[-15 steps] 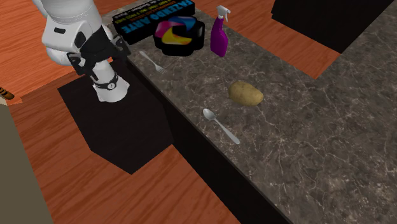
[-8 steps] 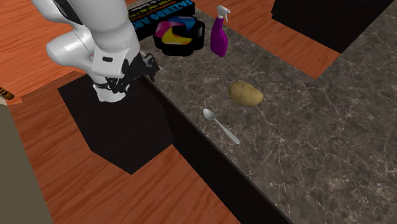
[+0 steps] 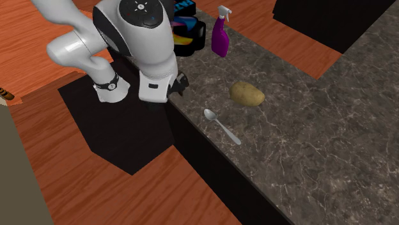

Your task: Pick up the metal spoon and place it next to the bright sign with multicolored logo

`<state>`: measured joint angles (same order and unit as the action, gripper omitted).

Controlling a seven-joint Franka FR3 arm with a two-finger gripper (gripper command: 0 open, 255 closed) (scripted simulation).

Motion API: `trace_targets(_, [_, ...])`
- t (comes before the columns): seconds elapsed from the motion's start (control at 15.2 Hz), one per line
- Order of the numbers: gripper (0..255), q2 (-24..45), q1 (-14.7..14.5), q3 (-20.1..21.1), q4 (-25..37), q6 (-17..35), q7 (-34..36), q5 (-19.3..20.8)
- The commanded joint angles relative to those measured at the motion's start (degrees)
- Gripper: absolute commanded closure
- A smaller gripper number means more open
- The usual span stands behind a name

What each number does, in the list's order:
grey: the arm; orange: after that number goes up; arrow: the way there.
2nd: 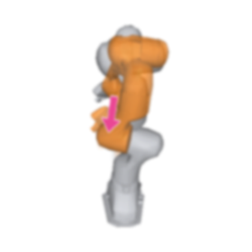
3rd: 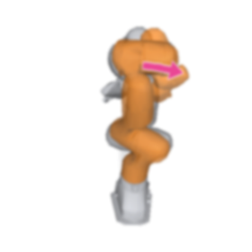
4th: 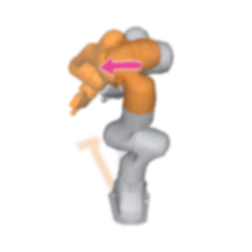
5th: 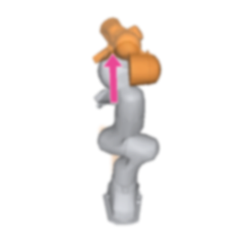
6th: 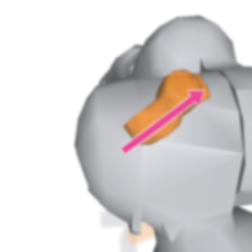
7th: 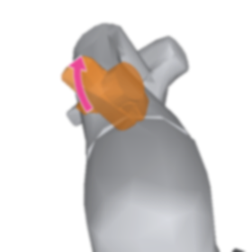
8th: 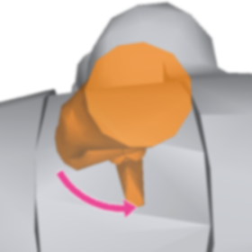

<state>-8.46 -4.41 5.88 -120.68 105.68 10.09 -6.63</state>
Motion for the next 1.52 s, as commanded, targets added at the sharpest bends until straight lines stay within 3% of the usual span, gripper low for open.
trace_targets(0.0, [0,4.1,-0.4,0.5,2.8,1.4,0.2,-0.3])
trace_targets(0.53, [0,21.0,-2.6,2.5,16.9,4.4,1.9,-0.5])
trace_targets(0.99, [0,36.9,-5.2,3.6,34.2,3.3,3.4,0.3])
trace_targets(1.45, [0,38.6,-5.7,3.7,31.8,7.4,3.4,0.3])
